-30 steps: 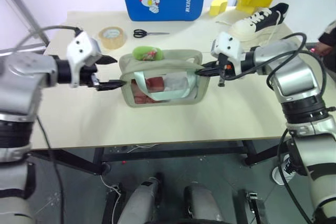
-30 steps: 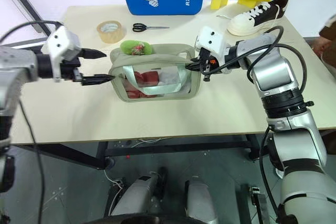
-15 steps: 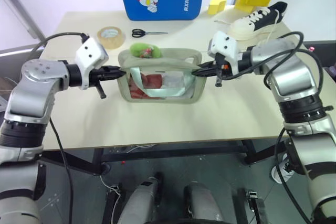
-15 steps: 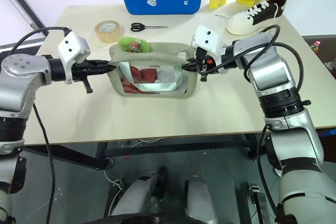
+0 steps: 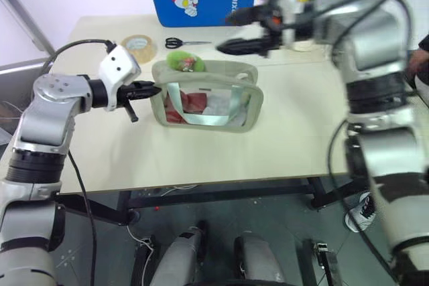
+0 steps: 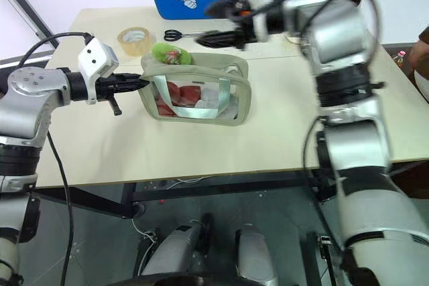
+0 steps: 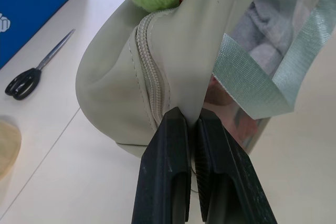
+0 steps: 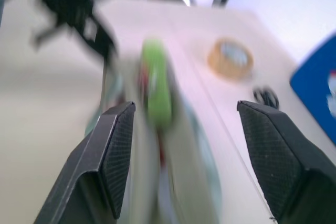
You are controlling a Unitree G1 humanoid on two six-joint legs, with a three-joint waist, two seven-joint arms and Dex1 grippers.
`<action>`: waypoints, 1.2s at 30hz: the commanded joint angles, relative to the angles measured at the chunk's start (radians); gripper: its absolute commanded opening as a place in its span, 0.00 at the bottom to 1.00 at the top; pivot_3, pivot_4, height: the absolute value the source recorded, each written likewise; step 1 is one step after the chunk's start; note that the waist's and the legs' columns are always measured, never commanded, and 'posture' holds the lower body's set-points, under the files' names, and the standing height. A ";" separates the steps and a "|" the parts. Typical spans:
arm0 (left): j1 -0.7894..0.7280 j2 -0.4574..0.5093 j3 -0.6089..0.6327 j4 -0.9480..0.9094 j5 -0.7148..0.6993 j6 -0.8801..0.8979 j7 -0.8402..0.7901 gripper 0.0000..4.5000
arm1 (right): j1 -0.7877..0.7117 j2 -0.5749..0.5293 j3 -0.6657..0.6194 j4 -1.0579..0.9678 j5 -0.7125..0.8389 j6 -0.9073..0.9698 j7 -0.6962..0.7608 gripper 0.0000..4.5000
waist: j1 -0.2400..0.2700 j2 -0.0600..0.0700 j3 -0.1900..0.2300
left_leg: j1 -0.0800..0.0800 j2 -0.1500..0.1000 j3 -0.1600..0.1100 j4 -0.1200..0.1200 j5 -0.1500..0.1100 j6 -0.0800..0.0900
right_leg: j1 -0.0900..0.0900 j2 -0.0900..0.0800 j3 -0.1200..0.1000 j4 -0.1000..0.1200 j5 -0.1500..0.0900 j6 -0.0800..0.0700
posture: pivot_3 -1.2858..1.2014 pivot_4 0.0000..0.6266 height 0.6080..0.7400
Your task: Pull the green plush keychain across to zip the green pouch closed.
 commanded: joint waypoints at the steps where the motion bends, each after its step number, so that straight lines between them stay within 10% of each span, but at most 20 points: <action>1: -0.025 0.002 0.005 -0.032 -0.001 -0.013 -0.003 0.00 | -0.029 0.069 0.001 0.049 -0.016 -0.042 -0.074 0.71 | 0.007 0.000 0.000 | -0.001 0.000 0.000 0.000 0.000 0.000 | 0.000 0.000 0.000 0.000 0.000 0.000 | 0.52 0.24 1.00; 8: -0.005 0.000 0.010 -0.061 -0.005 0.001 0.003 0.00 | -0.055 0.155 0.043 0.210 -0.080 -0.159 -0.126 0.71 | 0.009 0.000 0.000 | 0.000 0.000 0.000 0.000 0.001 -0.001 | 0.000 0.001 0.000 0.000 0.001 0.000 | 0.52 0.24 1.00; 16: 0.003 0.000 0.018 -0.062 -0.004 0.004 0.018 0.00 | -0.043 0.127 0.045 0.214 -0.096 -0.171 -0.066 0.01 | 0.004 0.000 0.000 | 0.000 0.000 0.000 0.000 0.001 -0.002 | 0.000 0.002 0.001 0.000 0.001 0.000 | 0.52 0.24 1.00; 25: 0.006 -0.003 0.018 -0.060 -0.004 0.006 0.023 0.00 | -0.053 -0.125 -0.064 0.096 -0.124 -0.110 -0.145 0.01 | 0.021 0.000 0.000 | -0.001 0.000 0.000 0.000 0.001 -0.002 | -0.001 0.001 0.000 0.000 0.001 0.000 | 0.52 0.24 1.00; 36: 0.055 -0.018 0.018 -0.117 -0.031 0.061 0.063 0.00 | 0.276 -0.437 -0.082 -0.111 -0.282 -0.145 -0.333 0.01 | 0.021 0.000 0.000 | -0.005 0.000 0.002 -0.001 0.001 -0.001 | -0.007 0.000 0.002 0.001 0.000 0.000 | 0.52 0.24 1.00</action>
